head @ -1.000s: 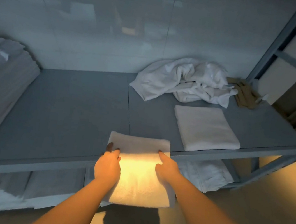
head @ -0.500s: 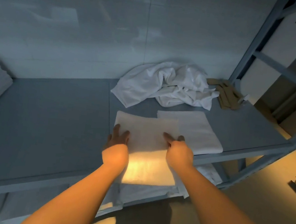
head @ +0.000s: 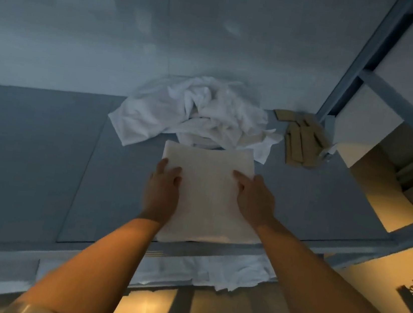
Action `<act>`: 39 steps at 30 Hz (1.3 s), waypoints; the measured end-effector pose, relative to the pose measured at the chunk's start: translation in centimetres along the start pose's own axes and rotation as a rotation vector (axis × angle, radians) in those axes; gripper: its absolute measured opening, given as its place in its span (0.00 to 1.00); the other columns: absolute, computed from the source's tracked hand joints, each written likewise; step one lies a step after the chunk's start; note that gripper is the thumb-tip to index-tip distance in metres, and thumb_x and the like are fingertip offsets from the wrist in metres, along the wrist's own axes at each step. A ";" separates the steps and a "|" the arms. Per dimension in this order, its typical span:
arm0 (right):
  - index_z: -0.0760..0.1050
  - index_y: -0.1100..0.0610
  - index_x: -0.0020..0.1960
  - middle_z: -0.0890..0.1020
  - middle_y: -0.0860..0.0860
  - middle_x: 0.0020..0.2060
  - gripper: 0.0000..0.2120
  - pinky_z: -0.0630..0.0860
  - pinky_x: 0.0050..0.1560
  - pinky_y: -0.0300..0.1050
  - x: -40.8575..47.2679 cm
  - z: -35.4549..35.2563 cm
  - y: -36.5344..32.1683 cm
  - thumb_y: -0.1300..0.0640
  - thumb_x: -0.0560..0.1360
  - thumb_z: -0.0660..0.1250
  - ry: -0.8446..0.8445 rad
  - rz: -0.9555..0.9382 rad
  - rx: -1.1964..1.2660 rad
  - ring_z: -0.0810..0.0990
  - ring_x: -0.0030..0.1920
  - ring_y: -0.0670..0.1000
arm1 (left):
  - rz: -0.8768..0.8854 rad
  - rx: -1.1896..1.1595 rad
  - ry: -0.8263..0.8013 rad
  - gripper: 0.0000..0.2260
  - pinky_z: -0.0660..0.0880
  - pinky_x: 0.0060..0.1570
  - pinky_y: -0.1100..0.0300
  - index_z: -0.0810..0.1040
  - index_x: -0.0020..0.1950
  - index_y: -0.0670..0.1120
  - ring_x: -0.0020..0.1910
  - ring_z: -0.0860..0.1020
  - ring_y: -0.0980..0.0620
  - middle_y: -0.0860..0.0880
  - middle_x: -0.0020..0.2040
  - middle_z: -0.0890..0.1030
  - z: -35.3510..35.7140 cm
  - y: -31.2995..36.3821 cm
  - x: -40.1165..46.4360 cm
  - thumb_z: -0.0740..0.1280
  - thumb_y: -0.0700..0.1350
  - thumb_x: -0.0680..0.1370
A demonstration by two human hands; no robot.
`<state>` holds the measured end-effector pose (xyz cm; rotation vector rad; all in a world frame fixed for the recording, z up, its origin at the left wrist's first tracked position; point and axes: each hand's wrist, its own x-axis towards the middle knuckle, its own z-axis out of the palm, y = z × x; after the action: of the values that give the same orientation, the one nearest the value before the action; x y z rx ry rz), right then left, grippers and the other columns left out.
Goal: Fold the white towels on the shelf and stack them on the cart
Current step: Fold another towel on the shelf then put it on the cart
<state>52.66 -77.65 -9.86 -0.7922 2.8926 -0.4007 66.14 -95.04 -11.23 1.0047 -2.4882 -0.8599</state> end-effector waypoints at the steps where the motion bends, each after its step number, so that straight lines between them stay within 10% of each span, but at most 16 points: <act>1: 0.64 0.42 0.73 0.66 0.63 0.67 0.20 0.70 0.61 0.54 0.7 0.0 0.6 0.51 0.83 0.48 -0.008 -0.019 -0.014 0.73 0.60 0.64 | -0.019 0.000 0.005 0.14 0.65 0.67 0.44 0.77 0.64 0.45 0.68 0.67 0.37 0.43 0.75 0.62 0.7 0.4 0.3 0.62 0.41 0.80; 13: 0.64 0.42 0.73 0.69 0.62 0.62 0.19 0.70 0.56 0.51 2.7 4.0 4.0 0.50 0.82 0.51 -0.036 -0.069 0.045 0.74 0.56 0.64 | -0.120 0.218 -0.080 0.16 0.62 0.64 0.47 0.72 0.68 0.51 0.67 0.63 0.37 0.46 0.76 0.59 5.8 -0.2 1.2 0.57 0.42 0.81; 21: 0.54 0.56 0.77 0.49 0.53 0.78 0.25 0.35 0.73 0.58 3.3 5.8 -1.3 0.56 0.80 0.53 -0.020 -0.416 -0.140 0.42 0.77 0.54 | 0.241 0.370 -0.182 0.24 0.42 0.74 0.50 0.55 0.78 0.49 0.77 0.45 0.49 0.49 0.79 0.50 8.3 2.7 1.1 0.53 0.46 0.81; 29: 0.44 0.44 0.78 0.45 0.46 0.78 0.27 0.37 0.73 0.58 3.7 7.4 1.4 0.40 0.80 0.44 -0.066 -0.272 -0.156 0.41 0.77 0.50 | 0.045 0.479 -0.231 0.29 0.38 0.72 0.46 0.38 0.76 0.60 0.76 0.36 0.50 0.56 0.77 0.36 8.1 -1.6 1.1 0.42 0.66 0.78; 39: 0.43 0.40 0.77 0.40 0.47 0.77 0.29 0.63 0.69 0.55 2.5 7.0 4.0 0.36 0.79 0.47 -0.148 -0.018 0.064 0.58 0.72 0.62 | 0.018 0.296 -0.312 0.28 0.52 0.74 0.44 0.45 0.79 0.55 0.76 0.48 0.36 0.55 0.78 0.39 6.7 -2.4 0.6 0.50 0.61 0.81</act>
<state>49.83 -77.16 -17.77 -0.8027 2.7240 -0.4149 63.65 -94.07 -17.91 1.0002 -2.9515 -0.7009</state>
